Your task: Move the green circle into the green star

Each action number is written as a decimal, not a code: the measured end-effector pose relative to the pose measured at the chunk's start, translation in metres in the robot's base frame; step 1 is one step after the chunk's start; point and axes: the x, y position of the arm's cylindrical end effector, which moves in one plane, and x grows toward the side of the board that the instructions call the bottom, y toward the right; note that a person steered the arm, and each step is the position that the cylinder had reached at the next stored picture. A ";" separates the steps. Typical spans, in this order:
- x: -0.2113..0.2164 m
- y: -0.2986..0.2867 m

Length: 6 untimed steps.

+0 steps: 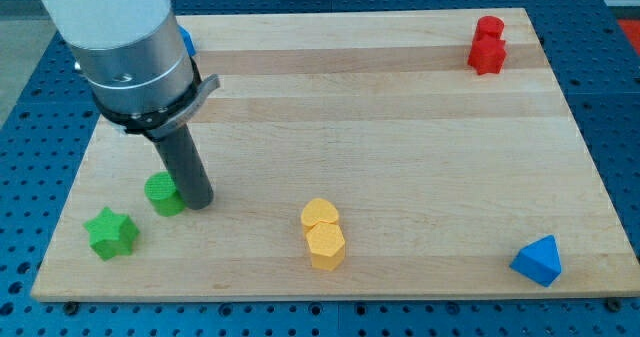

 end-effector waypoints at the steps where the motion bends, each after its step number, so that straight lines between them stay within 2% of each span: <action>1: 0.000 0.000; 3: -0.032 -0.001; 6: -0.012 -0.038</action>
